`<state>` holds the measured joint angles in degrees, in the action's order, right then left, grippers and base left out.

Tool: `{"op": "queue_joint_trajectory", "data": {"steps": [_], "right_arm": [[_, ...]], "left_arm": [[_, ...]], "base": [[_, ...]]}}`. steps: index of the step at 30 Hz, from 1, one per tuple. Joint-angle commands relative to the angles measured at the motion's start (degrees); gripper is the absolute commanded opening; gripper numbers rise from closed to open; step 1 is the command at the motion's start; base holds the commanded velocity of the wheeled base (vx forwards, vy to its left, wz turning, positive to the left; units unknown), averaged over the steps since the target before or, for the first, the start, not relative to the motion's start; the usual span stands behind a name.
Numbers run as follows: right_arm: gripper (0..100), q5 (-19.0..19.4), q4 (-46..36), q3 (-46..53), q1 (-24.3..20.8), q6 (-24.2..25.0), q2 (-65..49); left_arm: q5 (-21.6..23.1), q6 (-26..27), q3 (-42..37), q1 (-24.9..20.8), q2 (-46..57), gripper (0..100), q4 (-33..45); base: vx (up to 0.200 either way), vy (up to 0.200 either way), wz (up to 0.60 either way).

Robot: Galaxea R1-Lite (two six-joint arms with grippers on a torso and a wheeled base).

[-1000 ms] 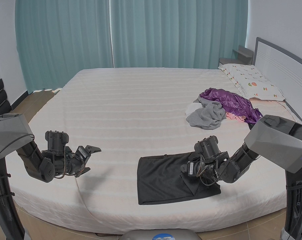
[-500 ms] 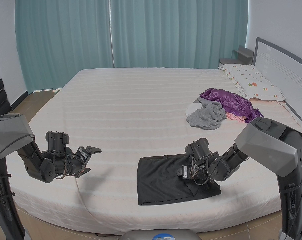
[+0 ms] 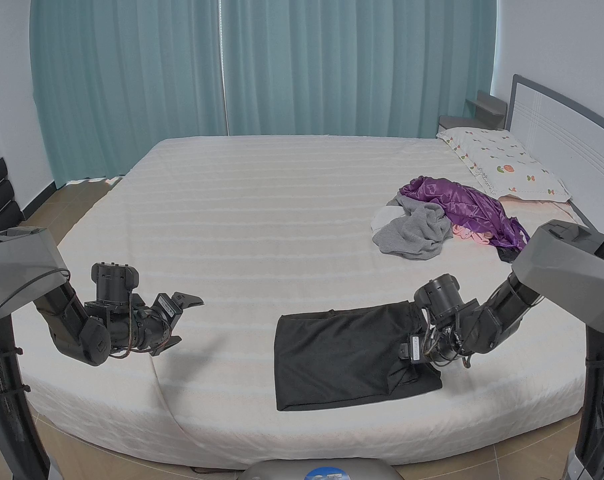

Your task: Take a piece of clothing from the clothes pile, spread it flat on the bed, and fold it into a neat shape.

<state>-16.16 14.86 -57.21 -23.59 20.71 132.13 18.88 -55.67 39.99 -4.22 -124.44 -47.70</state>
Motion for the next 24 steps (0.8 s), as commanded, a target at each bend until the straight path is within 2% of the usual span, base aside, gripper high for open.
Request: {"op": "queue_joint_trajectory", "data": {"steps": [1,9,13,19,21,24], "right_arm": [[100,1.5,1.6,11.2,2.4,-0.1,-7.5],[100,5.1,14.3,23.0,7.9,-1.0,-11.5],[100,11.3,20.8,24.5,9.9,0.0,-12.3],[100,23.3,27.4,23.2,8.9,5.0,-7.9],[100,25.5,29.9,22.1,8.7,5.3,-5.0],[100,26.3,33.7,21.2,9.0,4.9,-0.7]], "left_arm": [[0.0,0.0,0.0,0.0,-0.1,100,0.0],[0.0,0.0,0.0,0.0,-0.1,100,0.0],[0.0,0.0,0.1,0.0,-0.2,100,0.0],[0.0,0.0,0.1,0.0,-0.2,100,0.0],[0.0,0.0,0.0,0.0,-0.2,100,0.0],[0.0,0.0,0.1,0.0,-0.2,100,0.0]], "base": [[0.0,0.0,0.0],[0.0,0.0,0.0],[0.0,0.0,0.0],[0.0,0.0,0.0],[0.0,0.0,0.0],[0.0,0.0,0.0]]}}
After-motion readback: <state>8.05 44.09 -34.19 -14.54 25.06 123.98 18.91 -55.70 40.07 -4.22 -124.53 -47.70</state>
